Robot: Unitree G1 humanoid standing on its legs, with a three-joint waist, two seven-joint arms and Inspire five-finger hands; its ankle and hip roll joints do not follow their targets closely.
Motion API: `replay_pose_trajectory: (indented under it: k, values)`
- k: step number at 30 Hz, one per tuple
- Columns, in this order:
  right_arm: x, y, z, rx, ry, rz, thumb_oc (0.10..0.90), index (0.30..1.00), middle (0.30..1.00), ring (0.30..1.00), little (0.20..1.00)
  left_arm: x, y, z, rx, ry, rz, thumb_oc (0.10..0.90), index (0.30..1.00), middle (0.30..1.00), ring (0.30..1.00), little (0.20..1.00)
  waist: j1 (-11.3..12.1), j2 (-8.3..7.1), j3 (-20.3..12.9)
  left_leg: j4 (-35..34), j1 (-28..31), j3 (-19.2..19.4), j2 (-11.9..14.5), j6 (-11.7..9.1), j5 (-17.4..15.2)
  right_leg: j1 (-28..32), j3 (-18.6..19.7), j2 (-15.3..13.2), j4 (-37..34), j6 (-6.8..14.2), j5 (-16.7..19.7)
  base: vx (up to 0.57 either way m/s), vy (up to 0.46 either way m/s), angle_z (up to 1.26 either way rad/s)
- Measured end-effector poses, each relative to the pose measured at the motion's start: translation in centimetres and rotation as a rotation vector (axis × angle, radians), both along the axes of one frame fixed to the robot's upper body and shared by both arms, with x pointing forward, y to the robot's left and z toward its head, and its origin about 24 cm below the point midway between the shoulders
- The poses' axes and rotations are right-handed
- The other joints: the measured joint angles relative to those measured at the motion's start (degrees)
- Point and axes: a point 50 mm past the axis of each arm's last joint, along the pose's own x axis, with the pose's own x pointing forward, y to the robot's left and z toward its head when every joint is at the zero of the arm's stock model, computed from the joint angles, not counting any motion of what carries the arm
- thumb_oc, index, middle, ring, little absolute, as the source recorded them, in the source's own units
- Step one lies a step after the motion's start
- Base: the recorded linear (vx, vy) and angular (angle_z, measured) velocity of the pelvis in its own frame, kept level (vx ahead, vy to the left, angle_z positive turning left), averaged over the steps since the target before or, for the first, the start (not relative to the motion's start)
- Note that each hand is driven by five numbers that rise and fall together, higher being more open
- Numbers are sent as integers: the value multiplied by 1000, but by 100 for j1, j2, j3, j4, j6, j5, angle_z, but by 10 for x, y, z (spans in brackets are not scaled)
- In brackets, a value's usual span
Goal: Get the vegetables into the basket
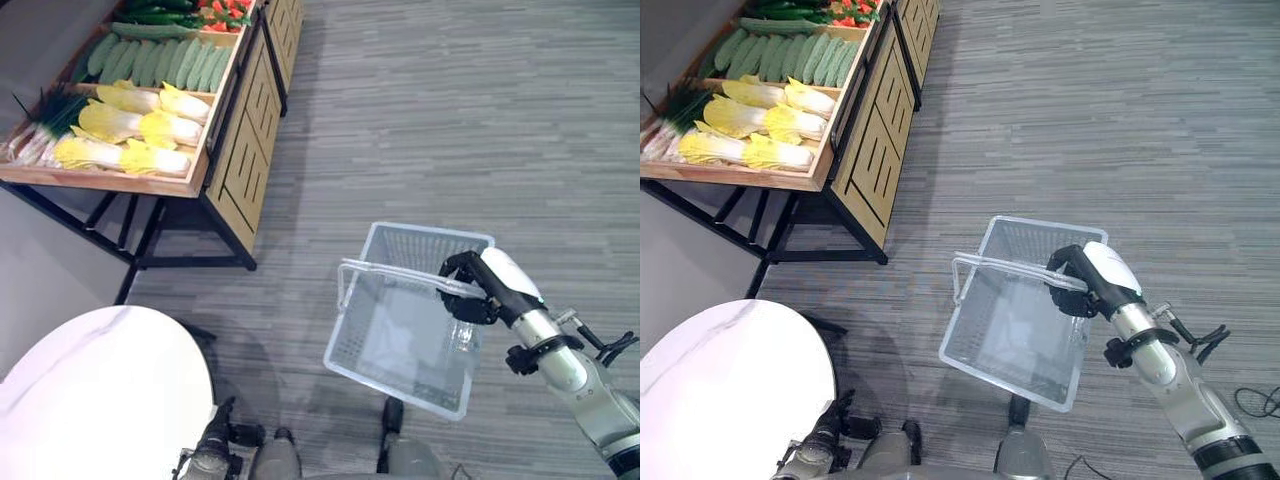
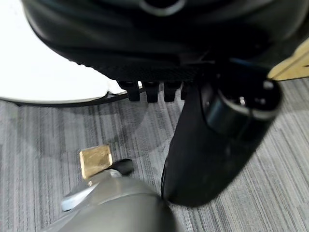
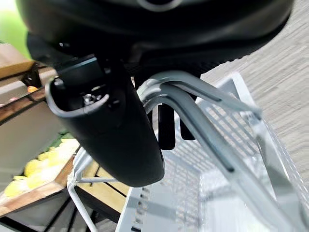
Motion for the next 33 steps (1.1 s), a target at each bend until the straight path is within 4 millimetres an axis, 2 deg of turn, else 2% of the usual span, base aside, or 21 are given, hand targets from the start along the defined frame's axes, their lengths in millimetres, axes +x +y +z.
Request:
replay_pose_trajectory:
  k: [1,2,3,4,5,6,8,10,11,14,17,19,20,23,25,26,28,33]
  values:
    - [-1,-3,-3,-7,14,-12,400,300,300,300,300,0,0,0,-1,-3,0,900,1000,1000,1000,1000,19,5,-2,-108,-5,93,5,39,27,8,22,37,4,31,3,71,130,-38]
    - [-3,-12,-10,-31,45,-45,400,300,300,300,300,-3,0,-1,-1,6,-1,900,1000,1000,1000,1000,5,76,-10,-358,88,301,46,249,173,40,89,172,2,137,-11,72,131,-49]
    - [-3,-19,-16,-45,63,-73,400,300,300,300,300,-5,0,-2,-1,16,-8,900,1000,1000,1000,1000,-3,184,-47,-511,224,369,50,362,118,68,159,256,7,188,-12,57,140,-44]
    - [-7,-24,-24,-52,92,-110,400,300,300,300,300,-2,2,0,6,10,-15,900,1000,1000,1000,1000,-22,42,24,-661,341,427,-46,410,199,104,193,179,8,350,-2,37,97,-21]
    - [-11,-29,-31,-68,124,-130,400,300,300,300,300,-1,4,1,13,5,-21,900,1000,1000,1000,1000,-46,-85,66,-710,373,465,-167,464,191,97,205,64,8,426,13,57,153,-3]
    - [-14,-32,-36,-78,145,-143,400,300,300,300,300,-1,6,1,17,5,-23,900,1000,1000,1000,1000,-52,-145,82,-712,384,484,-244,507,169,98,220,-12,8,492,19,53,131,-1]
    - [-18,-40,-50,-89,199,-184,400,300,300,300,300,-1,8,2,20,8,-27,900,1000,1000,1000,1000,-25,-206,60,-711,439,532,-372,582,121,128,259,-141,11,546,63,40,129,-5]
    - [-23,-52,-74,-108,287,-258,400,300,300,300,300,-1,10,2,23,14,-40,900,1000,1000,1000,1000,39,-206,56,-711,616,578,-473,613,101,301,251,-252,11,576,46,46,124,-3]
    - [-29,-54,-88,-124,351,-287,400,300,300,300,300,-2,17,3,40,15,-39,900,1000,1000,1000,1000,97,-194,48,-714,695,578,-522,671,48,381,246,-294,11,671,-14,52,158,1]
    - [-31,-49,-108,-85,396,-346,400,300,300,300,300,-3,24,4,60,24,-33,900,1000,1000,1000,1000,128,-180,38,-714,782,591,-486,669,44,453,266,-262,12,686,-24,18,63,-4]
    - [-36,-49,-116,-101,431,-353,400,300,300,300,300,-5,24,4,59,28,-32,900,1000,1000,1000,1000,151,-173,25,-715,813,590,-453,664,39,481,271,-228,12,695,-31,8,23,-1]
    - [-44,-49,-129,-70,469,-397,400,300,300,300,300,-9,23,2,57,42,-29,900,1000,1000,1000,1000,149,-204,-64,-716,812,575,-398,626,-1,485,268,-170,11,689,-33,31,27,2]
    - [-50,-48,-137,-53,503,-428,400,300,300,300,300,-12,24,1,58,55,-26,900,1000,1000,1000,1000,161,-225,-162,-717,810,572,-367,604,-35,485,267,-138,11,683,-37,31,9,-1]
    - [-85,-43,-167,36,632,-554,400,300,300,300,300,-29,25,-4,58,101,-16,900,1000,1000,1000,1000,174,-285,-594,-718,807,567,-356,608,-66,479,269,-129,9,722,-102,0,0,0]
    - [-93,-42,-171,44,656,-558,400,300,300,300,300,-32,25,-5,58,108,-15,900,1000,1000,1000,1000,165,-275,-633,-717,807,565,-362,609,-65,479,270,-136,9,721,-100,0,0,0]
    - [-107,-38,-181,69,698,-587,400,300,300,300,300,-35,25,-6,57,115,-12,900,1000,1000,1000,1000,158,-281,-686,-717,811,557,-359,611,-63,485,266,-133,8,721,-100,10,-6,5]
    - [-123,-27,-193,108,755,-609,400,300,300,300,300,-40,24,-7,54,125,-8,900,1000,1000,1000,1000,156,-275,-727,-716,815,526,-356,611,-54,497,247,-129,4,721,-101,10,-2,4]
    - [-140,-5,-211,223,817,-691,400,300,300,300,300,-40,22,-7,57,124,-3,900,1000,1000,1000,1000,146,-252,-746,-716,784,543,-362,612,-54,454,254,-131,6,720,-101,8,20,-3]
